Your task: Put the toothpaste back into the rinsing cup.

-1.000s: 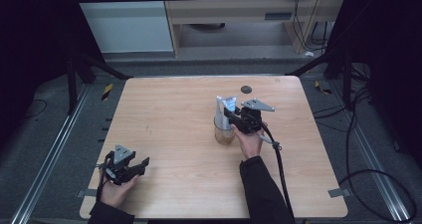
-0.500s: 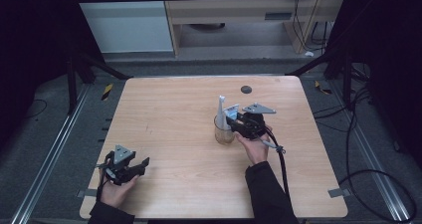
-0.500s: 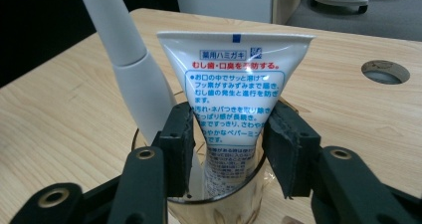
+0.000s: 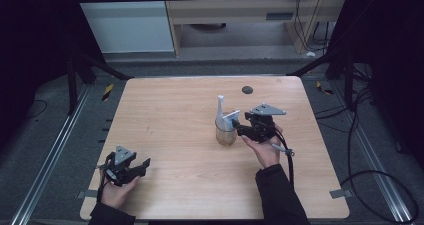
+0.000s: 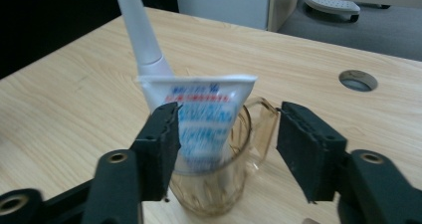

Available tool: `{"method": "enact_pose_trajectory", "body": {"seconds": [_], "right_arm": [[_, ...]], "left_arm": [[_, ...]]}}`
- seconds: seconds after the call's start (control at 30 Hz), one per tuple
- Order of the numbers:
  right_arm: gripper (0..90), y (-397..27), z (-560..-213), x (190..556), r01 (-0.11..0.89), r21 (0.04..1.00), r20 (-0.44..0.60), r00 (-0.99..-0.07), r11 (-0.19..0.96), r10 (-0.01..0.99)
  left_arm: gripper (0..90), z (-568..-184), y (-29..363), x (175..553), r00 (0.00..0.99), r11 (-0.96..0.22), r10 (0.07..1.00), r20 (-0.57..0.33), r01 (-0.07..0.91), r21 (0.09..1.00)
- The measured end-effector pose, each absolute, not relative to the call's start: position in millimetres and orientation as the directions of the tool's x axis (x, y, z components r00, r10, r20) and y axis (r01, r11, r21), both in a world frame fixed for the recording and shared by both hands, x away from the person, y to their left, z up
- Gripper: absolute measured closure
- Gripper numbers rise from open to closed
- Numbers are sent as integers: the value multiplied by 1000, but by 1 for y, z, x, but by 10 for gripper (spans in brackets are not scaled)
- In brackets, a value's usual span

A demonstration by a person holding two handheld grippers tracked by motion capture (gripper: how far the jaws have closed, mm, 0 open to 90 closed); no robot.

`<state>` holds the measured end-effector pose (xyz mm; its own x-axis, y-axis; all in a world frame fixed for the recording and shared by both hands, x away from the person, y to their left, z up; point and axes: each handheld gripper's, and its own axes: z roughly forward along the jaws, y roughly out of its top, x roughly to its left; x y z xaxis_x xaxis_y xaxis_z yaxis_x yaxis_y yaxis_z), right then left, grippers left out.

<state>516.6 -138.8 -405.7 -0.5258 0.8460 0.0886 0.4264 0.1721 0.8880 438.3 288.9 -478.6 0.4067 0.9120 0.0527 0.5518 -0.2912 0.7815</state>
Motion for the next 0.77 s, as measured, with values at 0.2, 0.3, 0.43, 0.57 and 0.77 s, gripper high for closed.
{"method": "enact_pose_trajectory", "body": {"seconds": [0.2,0.3,0.43,0.57,0.77], "right_arm": [[237,-158,-406,498,470,864,125,-547,180,827],[194,-172,-412,483,481,851,104,-547,210,830],[167,-192,-429,469,503,834,89,-528,227,845],[149,-214,-451,458,545,803,81,-501,242,862],[141,-239,-468,447,586,778,69,-440,228,895]], "left_arm": [[396,-479,289,439,409,-292,911,50,556,778],[392,-480,289,438,409,-293,911,51,556,778],[384,-480,288,439,410,-295,911,50,560,774],[371,-480,289,438,410,-290,911,45,559,777],[362,-480,290,438,413,-291,910,42,564,773]]}}
